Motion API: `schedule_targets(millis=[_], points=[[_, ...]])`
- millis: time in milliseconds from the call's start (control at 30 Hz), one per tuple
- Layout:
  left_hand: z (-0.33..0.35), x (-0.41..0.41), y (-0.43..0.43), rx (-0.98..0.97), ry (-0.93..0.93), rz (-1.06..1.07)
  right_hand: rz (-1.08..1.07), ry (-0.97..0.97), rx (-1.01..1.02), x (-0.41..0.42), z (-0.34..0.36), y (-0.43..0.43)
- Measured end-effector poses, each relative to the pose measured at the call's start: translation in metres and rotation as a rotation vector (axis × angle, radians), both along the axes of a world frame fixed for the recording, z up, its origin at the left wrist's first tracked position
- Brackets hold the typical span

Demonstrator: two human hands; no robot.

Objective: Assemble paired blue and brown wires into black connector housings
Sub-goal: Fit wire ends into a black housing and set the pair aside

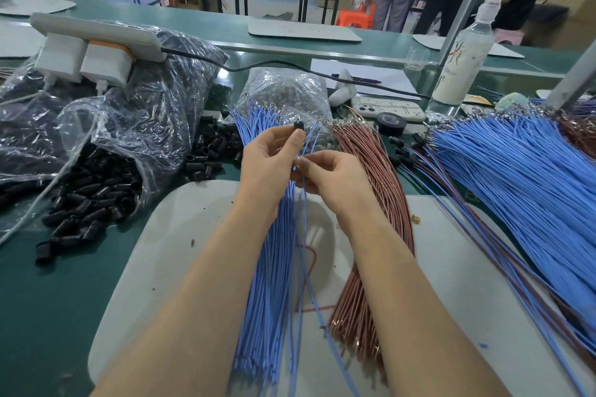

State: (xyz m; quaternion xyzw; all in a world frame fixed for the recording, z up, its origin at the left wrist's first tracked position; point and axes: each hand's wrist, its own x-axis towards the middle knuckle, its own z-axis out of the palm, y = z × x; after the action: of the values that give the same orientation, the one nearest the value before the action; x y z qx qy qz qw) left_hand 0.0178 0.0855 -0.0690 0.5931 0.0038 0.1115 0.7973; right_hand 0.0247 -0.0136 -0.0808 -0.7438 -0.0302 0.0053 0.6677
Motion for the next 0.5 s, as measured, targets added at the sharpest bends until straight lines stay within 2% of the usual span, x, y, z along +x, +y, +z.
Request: schedule_targets(millis=[267,500], points=[[-0.0023,-0.0005,0.001,0.021,-0.006,-0.008,-0.048,-0.045,-0.011,0.0001,0.0021,0.0007],[-0.0033,0.0027,0.0018,0.011,0.013,0.041,-0.019,-0.072,-0.152,-0.0007,0.0011,-0.0003]])
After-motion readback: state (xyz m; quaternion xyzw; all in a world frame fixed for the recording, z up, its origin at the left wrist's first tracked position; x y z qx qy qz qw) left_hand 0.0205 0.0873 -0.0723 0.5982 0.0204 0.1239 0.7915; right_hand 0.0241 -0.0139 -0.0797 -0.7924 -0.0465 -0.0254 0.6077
